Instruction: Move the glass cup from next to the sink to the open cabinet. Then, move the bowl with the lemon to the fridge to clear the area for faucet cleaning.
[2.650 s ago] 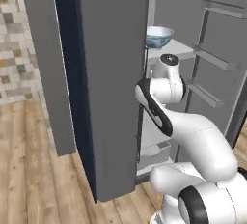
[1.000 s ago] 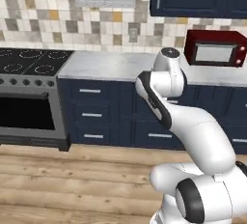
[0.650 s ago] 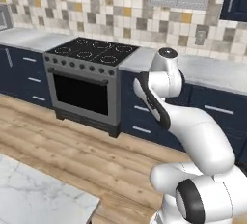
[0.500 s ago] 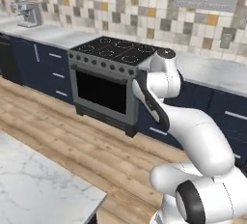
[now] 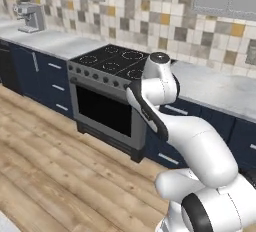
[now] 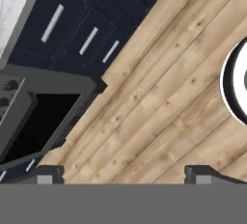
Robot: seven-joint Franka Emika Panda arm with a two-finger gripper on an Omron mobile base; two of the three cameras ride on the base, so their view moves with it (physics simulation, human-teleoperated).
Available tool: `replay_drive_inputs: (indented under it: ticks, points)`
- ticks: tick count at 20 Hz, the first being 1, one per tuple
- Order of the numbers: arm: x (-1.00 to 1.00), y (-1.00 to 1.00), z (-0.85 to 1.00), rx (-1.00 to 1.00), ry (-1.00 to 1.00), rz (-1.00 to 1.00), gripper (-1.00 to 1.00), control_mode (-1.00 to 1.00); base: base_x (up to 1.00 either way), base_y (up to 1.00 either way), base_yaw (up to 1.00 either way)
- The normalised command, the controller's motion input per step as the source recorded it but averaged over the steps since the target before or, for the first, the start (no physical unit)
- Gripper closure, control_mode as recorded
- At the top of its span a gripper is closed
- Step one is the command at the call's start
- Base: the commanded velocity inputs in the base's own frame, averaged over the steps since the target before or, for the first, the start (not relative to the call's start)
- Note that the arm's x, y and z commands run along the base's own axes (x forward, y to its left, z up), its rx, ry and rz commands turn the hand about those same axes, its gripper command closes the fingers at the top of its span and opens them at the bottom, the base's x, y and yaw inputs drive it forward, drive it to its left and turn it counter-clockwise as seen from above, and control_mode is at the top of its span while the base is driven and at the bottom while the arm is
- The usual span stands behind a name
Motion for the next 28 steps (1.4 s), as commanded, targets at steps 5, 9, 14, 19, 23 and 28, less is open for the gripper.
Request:
replay_drive_inputs:
  ticks: [5, 9, 14, 19, 23, 28]
  points:
    - [0.0, 0.0, 0.0, 0.0, 0.0, 0.0, -1.0, 1.0, 1.0, 0.04, 0.17]
    - [0.0, 0.0, 0.0, 0.0, 0.0, 0.0, -1.0, 1.0, 1.0, 0.21, 0.34]
    - [0.0, 0.0, 0.0, 0.0, 0.0, 0.0, -1.0, 1.0, 1.0, 0.17, 0.29]
    - [0.0, 0.0, 0.0, 0.0, 0.0, 0.0, -1.0, 1.0, 1.0, 0.5, 0.14]
    - [0.0, 0.0, 0.0, 0.0, 0.0, 0.0, -1.0, 1.0, 1.0, 0.54, 0.18]
    - [0.0, 0.0, 0.0, 0.0, 0.0, 0.0, -1.0, 1.0, 1.0, 0.48, 0.29]
